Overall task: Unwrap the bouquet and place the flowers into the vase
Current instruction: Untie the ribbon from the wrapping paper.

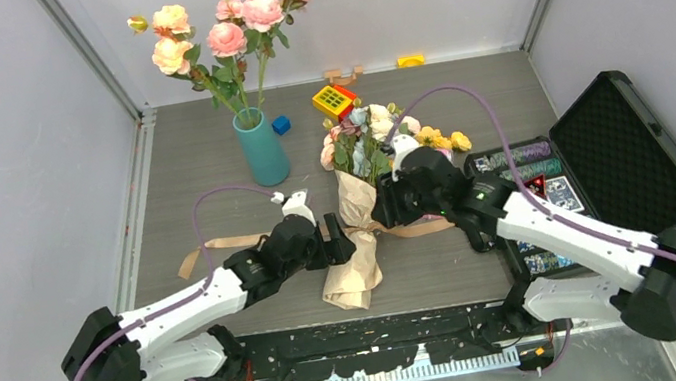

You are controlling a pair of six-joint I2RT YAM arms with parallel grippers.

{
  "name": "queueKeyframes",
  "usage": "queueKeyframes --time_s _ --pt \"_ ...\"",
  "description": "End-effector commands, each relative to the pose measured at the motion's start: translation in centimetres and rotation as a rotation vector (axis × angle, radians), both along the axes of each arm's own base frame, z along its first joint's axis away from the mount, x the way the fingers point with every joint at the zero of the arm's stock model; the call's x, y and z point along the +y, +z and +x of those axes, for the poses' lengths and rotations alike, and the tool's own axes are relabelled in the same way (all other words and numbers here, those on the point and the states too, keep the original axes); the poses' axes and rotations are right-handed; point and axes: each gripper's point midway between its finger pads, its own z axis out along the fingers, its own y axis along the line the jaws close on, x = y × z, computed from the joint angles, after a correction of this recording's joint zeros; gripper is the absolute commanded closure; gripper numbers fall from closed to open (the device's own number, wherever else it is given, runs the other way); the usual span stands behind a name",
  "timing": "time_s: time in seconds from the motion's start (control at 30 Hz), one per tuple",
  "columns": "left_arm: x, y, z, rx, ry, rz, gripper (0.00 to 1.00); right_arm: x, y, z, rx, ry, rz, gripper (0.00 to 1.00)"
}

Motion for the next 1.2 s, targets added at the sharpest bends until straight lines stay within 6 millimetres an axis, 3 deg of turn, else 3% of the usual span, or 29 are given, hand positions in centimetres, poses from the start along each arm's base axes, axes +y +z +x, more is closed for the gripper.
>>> queueKeyframes --time_s 0.0,0.2,0.67,1.0,1.17 --pt "-0.4 0.8 1.9 -0.045 0.088 -0.036 0.19 2.1 -0.5 2.4 -0.081 -0.019 -0.004 0.53" --pt "-1.2 0.3 3.0 -0.055 0.102 -0.017 0.18 3.9 -4.0 3.9 -0.045 -0.004 -0.046 0.57" --pt "-3.0 -0.9 5.2 -0.056 0.133 -0.020 0.19 4.2 -5.0 4.3 -0.034 -0.019 -0.052 0.60" --pt "-2.8 -3.3 4.7 -0.014 0.116 0.020 0.37 4.6 -7.2 3.0 0.027 0.053 -0.071 0.60" --pt "-3.0 -4.3 3.9 0.005 0.067 0.021 0.53 4.4 -9.0 2.4 0.054 0.073 -0.112 0.62"
